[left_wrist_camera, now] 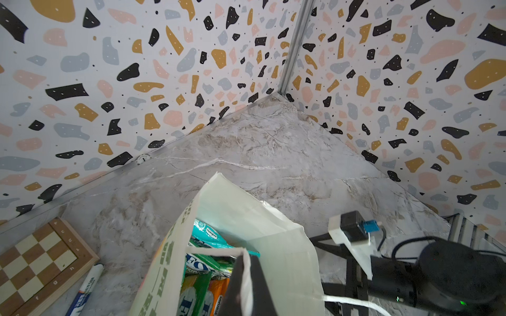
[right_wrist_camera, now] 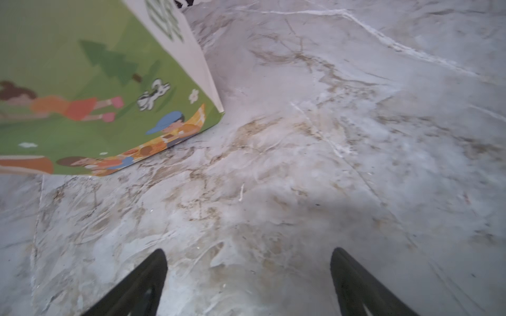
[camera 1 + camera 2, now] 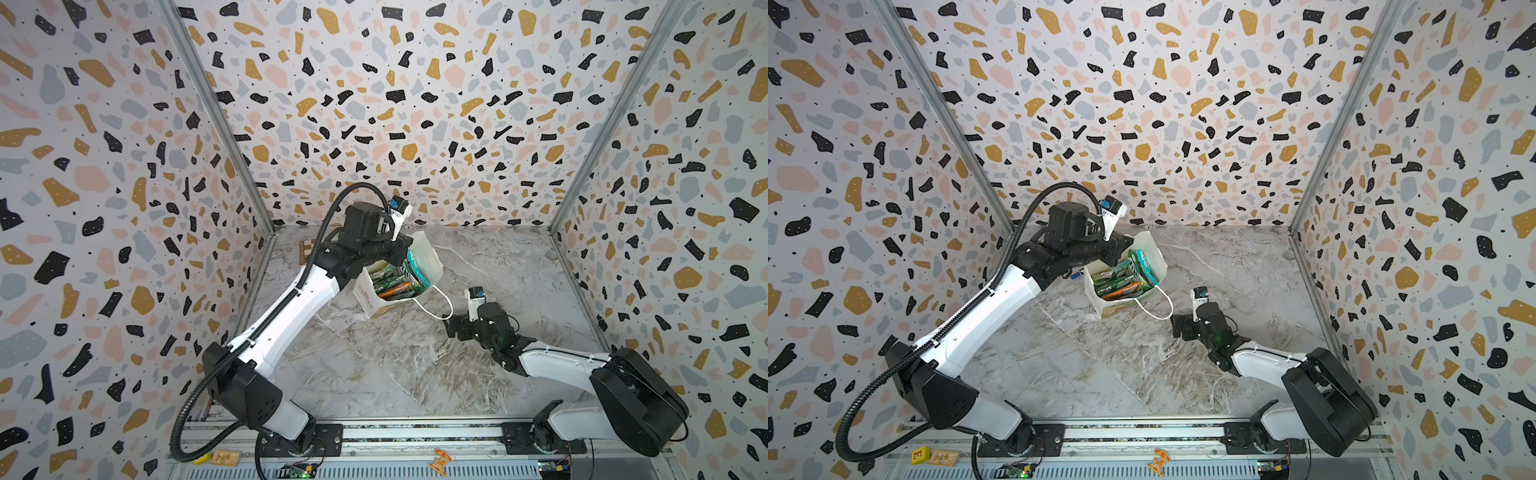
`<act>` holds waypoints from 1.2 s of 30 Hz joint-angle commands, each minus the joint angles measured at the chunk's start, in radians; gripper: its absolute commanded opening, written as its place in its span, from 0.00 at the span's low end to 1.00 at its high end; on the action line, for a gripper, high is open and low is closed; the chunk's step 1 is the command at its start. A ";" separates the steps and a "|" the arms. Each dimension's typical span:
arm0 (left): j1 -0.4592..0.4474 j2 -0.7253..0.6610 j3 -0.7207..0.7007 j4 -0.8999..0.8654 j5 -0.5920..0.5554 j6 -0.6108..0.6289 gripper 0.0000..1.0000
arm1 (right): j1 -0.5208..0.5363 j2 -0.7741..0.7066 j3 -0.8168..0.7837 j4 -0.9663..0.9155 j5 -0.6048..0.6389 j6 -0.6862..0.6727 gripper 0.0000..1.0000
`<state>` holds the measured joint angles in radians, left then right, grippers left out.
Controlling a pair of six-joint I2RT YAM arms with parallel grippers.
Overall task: Take the snacks out of the paper bag
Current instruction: Move the paper bag to the center of the table.
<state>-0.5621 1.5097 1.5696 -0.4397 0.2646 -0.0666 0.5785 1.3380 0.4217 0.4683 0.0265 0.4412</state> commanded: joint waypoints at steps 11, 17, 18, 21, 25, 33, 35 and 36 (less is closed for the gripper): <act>-0.093 -0.136 -0.147 0.176 -0.010 -0.079 0.00 | 0.015 0.332 0.083 0.472 -0.438 0.172 0.89; -0.150 -0.175 -0.205 0.209 -0.007 -0.120 0.00 | 0.023 0.459 0.155 0.537 -0.429 0.211 0.89; -0.160 -0.183 -0.217 0.218 -0.005 -0.122 0.00 | 0.023 0.480 0.172 0.550 -0.434 0.213 0.88; -0.178 -0.202 -0.255 0.244 -0.003 -0.130 0.00 | 0.026 0.540 0.217 0.579 -0.452 0.226 0.88; -0.189 -0.218 -0.293 0.258 -0.010 -0.137 0.00 | 0.029 0.593 0.270 0.578 -0.433 0.225 0.88; -0.210 -0.240 -0.350 0.309 0.044 -0.181 0.00 | 0.009 0.631 0.325 0.552 -0.412 0.168 0.89; -0.222 -0.244 -0.359 0.318 0.051 -0.193 0.00 | -0.005 0.636 0.337 0.542 -0.414 0.153 0.89; -0.228 -0.246 -0.364 0.327 0.056 -0.199 0.00 | -0.009 0.642 0.348 0.526 -0.415 0.145 0.89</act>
<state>-0.7601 1.3006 1.2110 -0.2127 0.2508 -0.2321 0.5831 1.9766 0.7181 0.9974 -0.3950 0.6186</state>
